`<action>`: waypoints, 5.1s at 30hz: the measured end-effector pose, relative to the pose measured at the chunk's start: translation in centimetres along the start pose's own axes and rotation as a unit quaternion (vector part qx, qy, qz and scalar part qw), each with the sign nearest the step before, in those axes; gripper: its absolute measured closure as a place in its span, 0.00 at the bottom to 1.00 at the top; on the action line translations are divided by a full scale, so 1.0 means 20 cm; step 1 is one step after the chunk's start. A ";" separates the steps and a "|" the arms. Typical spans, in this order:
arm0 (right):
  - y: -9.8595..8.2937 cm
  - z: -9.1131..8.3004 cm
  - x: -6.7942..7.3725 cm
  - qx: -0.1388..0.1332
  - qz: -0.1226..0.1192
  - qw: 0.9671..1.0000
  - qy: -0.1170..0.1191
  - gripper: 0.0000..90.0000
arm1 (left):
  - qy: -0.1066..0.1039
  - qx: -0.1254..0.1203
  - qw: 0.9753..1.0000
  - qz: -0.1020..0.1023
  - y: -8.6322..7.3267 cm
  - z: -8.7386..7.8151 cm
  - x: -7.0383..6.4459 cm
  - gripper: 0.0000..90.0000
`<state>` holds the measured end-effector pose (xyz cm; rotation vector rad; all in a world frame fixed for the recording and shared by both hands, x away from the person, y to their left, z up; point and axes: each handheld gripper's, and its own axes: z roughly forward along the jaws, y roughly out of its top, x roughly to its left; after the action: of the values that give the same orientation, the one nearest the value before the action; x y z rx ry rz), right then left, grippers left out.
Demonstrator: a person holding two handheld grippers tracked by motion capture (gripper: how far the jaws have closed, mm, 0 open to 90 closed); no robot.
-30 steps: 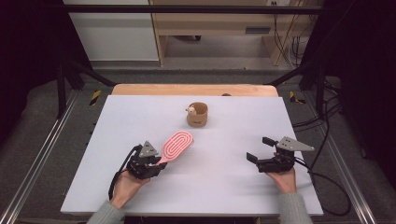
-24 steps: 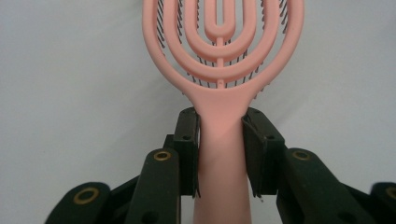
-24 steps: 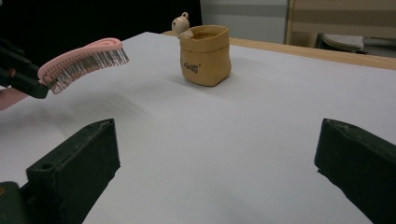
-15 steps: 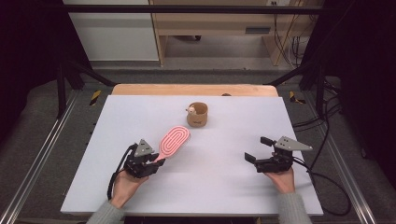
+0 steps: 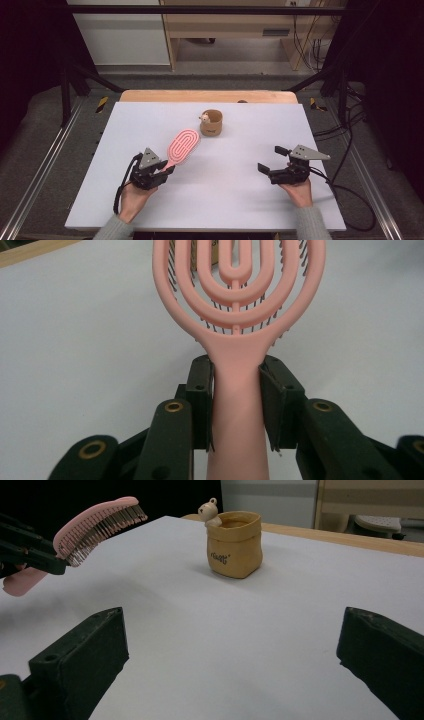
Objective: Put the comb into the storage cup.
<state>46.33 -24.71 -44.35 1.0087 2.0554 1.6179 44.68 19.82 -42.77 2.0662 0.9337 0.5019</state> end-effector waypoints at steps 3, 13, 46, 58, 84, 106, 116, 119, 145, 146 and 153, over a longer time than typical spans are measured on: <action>0.01 0.01 0.01 -0.001 0.002 1.000 0.000 0.01 | 0.003 -0.004 1.000 0.001 0.00 0.00 0.00 0.76; 0.03 0.03 0.05 -0.007 0.002 1.000 0.005 0.00 | 0.012 -0.025 1.000 -0.001 0.00 -0.03 0.00 0.76; 0.10 0.12 0.17 -0.007 0.006 1.000 0.018 0.01 | 0.022 -0.065 0.998 -0.015 0.01 -0.04 -0.03 0.76; 0.11 0.15 0.18 -0.005 0.012 1.000 0.013 0.01 | 0.021 -0.068 0.997 -0.014 0.03 -0.04 -0.04 0.76; 0.19 0.24 0.23 -0.012 0.023 0.999 0.026 0.01 | 0.016 -0.073 0.997 -0.019 0.08 0.03 -0.08 0.76; 0.19 0.28 0.30 -0.006 0.024 0.999 0.030 0.01 | 0.012 -0.070 0.997 -0.014 0.05 0.08 -0.16 0.76; 0.17 0.31 0.31 -0.002 0.035 0.999 0.034 0.01 | 0.014 -0.070 0.997 -0.011 0.05 0.10 -0.20 0.76; 0.17 0.31 0.31 -0.005 0.038 0.999 0.035 0.01 | 0.015 -0.072 0.997 -0.015 0.05 0.10 -0.20 0.76; 0.25 0.37 0.39 -0.016 0.032 0.998 0.046 0.02 | 0.031 -0.091 0.995 -0.035 0.08 0.12 -0.21 0.76; 0.26 0.38 0.39 -0.017 0.036 0.998 0.048 0.02 | 0.030 -0.093 0.995 -0.037 0.08 0.13 -0.22 0.76; 0.27 0.42 0.41 -0.011 0.040 0.998 0.049 0.02 | 0.027 -0.100 0.994 -0.039 0.08 0.15 -0.25 0.76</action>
<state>47.82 -12.38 -40.36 1.0344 2.0808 1.7582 43.98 13.78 -43.55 1.8380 0.9512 0.5875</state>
